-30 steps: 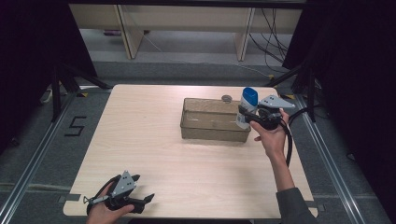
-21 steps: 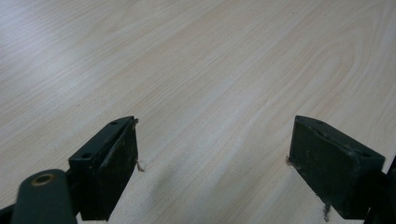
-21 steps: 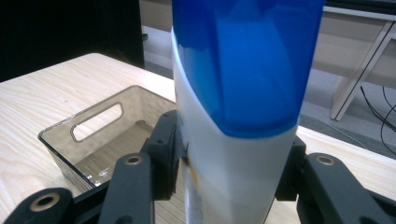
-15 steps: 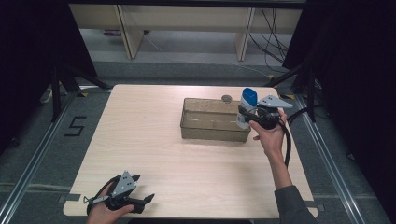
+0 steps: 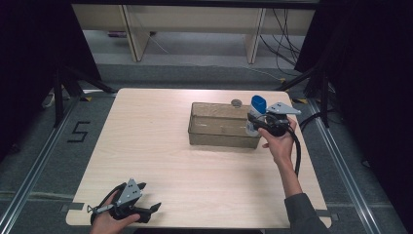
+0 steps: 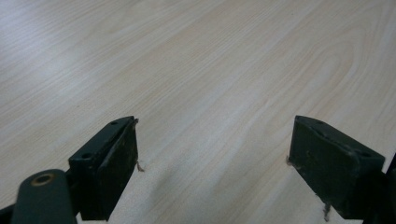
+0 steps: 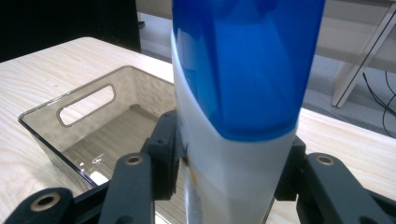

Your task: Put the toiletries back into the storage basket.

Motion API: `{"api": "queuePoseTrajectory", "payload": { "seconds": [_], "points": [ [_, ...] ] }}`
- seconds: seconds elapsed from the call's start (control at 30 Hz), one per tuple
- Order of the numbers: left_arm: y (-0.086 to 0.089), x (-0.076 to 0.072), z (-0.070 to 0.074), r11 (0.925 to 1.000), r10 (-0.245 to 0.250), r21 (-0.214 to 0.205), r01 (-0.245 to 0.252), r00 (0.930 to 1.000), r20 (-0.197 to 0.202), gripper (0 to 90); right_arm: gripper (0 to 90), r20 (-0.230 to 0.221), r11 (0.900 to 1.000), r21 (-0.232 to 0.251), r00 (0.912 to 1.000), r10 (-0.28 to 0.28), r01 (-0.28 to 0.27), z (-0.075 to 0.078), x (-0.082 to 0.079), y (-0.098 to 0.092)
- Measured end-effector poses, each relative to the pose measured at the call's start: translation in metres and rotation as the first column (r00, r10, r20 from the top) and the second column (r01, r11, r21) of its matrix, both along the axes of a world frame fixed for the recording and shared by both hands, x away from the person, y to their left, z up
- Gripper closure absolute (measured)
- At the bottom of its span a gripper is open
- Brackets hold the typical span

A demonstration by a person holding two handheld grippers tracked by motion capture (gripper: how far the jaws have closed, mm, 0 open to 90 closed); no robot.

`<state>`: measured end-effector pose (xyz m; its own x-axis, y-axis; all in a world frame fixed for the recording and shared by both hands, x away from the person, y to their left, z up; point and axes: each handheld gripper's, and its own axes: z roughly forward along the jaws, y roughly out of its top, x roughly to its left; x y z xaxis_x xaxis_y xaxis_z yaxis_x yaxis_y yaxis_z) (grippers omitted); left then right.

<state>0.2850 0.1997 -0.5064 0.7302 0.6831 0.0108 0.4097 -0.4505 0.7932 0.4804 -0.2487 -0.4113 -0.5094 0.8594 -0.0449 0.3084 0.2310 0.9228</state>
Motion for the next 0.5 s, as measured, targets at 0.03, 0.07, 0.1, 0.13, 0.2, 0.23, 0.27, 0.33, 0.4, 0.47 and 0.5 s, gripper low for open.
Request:
{"api": "queuePoseTrajectory", "payload": {
  "seconds": [0.03,0.07,0.1,0.13,0.2,0.23,0.27,0.33,0.4,0.47,0.5],
  "points": [
    [0.0001,0.0003,0.0,1.0,-0.001,-0.002,0.001,1.0,0.002,15.2,54.8,-0.003,1.0,-0.007,1.0,-0.003,0.003,-0.0008,0.0004,-0.0005],
    [0.0004,0.0003,0.0004,1.0,0.0,0.004,0.0,1.0,0.004,15.2,54.8,-0.004,1.0,-0.009,1.0,0.002,-0.002,-0.0016,0.0009,-0.0008],
    [0.0013,0.0004,0.001,0.9999,-0.006,0.016,0.006,1.0,0.002,15.2,54.8,0.003,0.9998,-0.019,1.0,0.001,-0.001,-0.0024,0.0015,-0.0009],
    [0.0013,0.0002,0.001,0.9999,-0.005,0.015,0.005,1.0,0.003,15.2,54.8,-0.002,0.9996,-0.028,1.0,0.001,-0.001,-0.0027,0.0014,-0.0011],
    [0.0015,0.0006,0.0011,0.9999,-0.005,0.016,0.005,1.0,0.002,15.2,54.8,-0.02,0.9998,-0.019,0.9998,0.004,-0.005,-0.0037,0.0013,0.0001],
    [0.0015,0.0006,0.0012,0.9999,-0.005,0.015,0.005,1.0,0.003,15.2,54.8,-0.002,0.9998,-0.02,1.0,0.001,-0.001,-0.0047,0.002,0.0009],
    [0.0015,0.0006,0.0012,0.9998,-0.007,0.017,0.007,1.0,0.005,15.2,54.8,-0.002,0.9997,-0.024,1.0,0.003,-0.003,-0.0048,0.0018,0.0011],
    [0.0022,0.0013,0.0014,0.9993,-0.011,0.035,0.01,0.9999,0.007,15.2,54.8,-0.027,0.9998,-0.016,0.9996,0.005,-0.006,-0.0055,0.0012,0.0026],
    [0.0016,0.0007,0.0014,0.9998,-0.008,0.02,0.008,1.0,0.004,15.2,54.9,-0.019,0.9998,-0.02,0.9998,0.008,-0.009,-0.0066,0.0018,0.0026],
    [0.0008,-0.0001,0.0012,1.0,-0.007,0.005,0.007,1.0,0.0,15.2,54.9,-0.036,0.9998,-0.015,0.9993,0.008,-0.009,-0.0088,0.0021,0.0031],
    [0.0023,0.0014,0.0015,0.9991,-0.014,0.04,0.014,0.9999,0.006,15.2,54.9,-0.053,0.9999,-0.014,0.9986,-0.003,0.002,-0.0092,0.0006,0.0043]
  ]
}}
